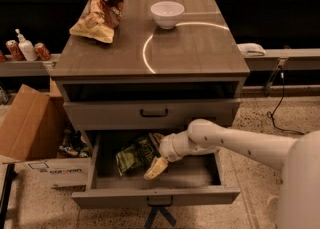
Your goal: Pick green jalapeno chip bag from middle drawer and place on counter
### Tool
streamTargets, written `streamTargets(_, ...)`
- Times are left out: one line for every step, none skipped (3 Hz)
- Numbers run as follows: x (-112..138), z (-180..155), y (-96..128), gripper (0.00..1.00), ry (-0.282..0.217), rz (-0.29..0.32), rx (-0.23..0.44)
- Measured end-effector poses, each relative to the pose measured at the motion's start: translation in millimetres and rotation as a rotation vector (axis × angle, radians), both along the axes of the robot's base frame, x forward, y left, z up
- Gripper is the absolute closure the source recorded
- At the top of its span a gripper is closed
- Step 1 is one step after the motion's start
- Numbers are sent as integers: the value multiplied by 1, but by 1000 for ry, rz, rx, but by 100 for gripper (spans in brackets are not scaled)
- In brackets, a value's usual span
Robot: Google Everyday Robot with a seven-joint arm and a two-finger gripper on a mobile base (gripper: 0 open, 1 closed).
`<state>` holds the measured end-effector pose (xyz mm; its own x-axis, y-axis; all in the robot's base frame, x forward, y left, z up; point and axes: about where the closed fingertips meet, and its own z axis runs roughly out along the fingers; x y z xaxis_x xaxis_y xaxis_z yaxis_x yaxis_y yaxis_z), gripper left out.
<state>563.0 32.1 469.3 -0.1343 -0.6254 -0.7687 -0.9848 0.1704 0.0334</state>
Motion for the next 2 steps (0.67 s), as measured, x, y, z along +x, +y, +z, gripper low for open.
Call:
streamTargets(25,-14,16,0,-14,34,21)
streamTargets(39,-35,28,0,-11,11,56)
